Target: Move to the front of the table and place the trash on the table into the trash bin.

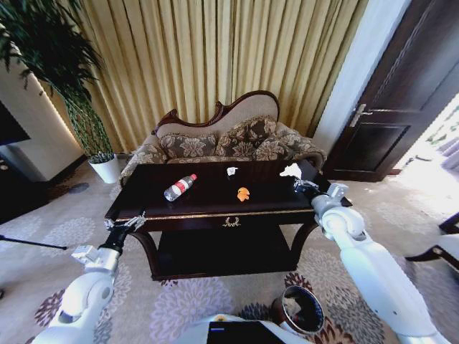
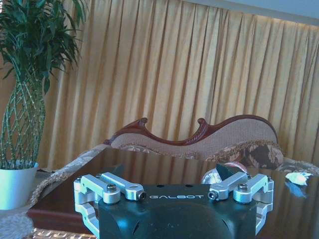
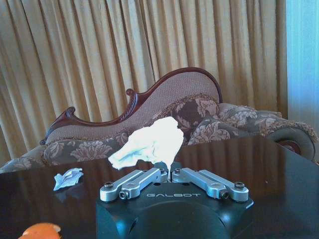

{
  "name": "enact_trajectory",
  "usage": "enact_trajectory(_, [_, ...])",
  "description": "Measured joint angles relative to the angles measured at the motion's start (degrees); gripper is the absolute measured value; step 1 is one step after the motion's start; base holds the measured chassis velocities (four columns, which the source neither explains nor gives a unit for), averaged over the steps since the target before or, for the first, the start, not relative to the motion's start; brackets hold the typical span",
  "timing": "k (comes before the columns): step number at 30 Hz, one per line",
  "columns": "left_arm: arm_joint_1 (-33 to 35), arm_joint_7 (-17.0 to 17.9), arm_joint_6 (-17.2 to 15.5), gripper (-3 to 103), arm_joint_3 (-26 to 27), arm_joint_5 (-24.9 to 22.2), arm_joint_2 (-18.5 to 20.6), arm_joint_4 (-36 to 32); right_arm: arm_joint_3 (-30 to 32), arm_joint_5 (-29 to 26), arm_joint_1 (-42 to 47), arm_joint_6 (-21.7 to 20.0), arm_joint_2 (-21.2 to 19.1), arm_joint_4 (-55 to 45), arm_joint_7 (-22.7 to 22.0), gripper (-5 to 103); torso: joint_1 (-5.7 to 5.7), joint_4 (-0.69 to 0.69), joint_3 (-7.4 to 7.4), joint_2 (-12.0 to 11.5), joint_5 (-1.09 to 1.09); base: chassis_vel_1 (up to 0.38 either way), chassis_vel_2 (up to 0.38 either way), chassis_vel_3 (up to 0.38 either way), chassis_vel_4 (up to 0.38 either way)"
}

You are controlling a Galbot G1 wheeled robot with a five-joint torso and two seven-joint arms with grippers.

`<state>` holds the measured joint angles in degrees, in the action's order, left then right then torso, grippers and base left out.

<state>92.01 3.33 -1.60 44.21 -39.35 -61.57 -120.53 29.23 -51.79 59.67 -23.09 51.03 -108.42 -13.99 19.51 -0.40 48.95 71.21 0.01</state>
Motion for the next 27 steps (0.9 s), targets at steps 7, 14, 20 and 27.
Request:
enact_trajectory(7, [-0.2,-0.1,0.1,100,-0.3,0.0,0.0,0.6,-0.2,0.5,0.6,0.1,0.7,0.4,0.2,0,0.00,0.00,0.00,0.0,0.00,0.084,-0.083,-0.089,0.082])
enact_trajectory(14, [-0.1,-0.1,0.2,100,-0.3,0.0,0.0,0.7,-0.3,1.4,1.2,0.3,1.3,0.6,0.8,0,0.00,0.01,0.00,0.0,0.00,0.102,-0.094,-0.100,0.091])
enact_trajectory(20, [0.2,-0.1,0.2,100,-0.3,0.0,0.0,0.0,0.6,1.9,2.7,1.0,1.6,0.3,1.2,0,0.00,0.00,0.00,0.0,0.00,0.093,-0.098,-0.100,0.090])
enact_trajectory(27, [0.3,-0.1,0.2,100,0.0,0.0,0.1,-0.2,1.6,2.3,4.2,1.2,1.7,-0.4,1.3,0,0.00,0.00,-0.01,0.0,0.00,0.106,-0.105,-0.110,0.109])
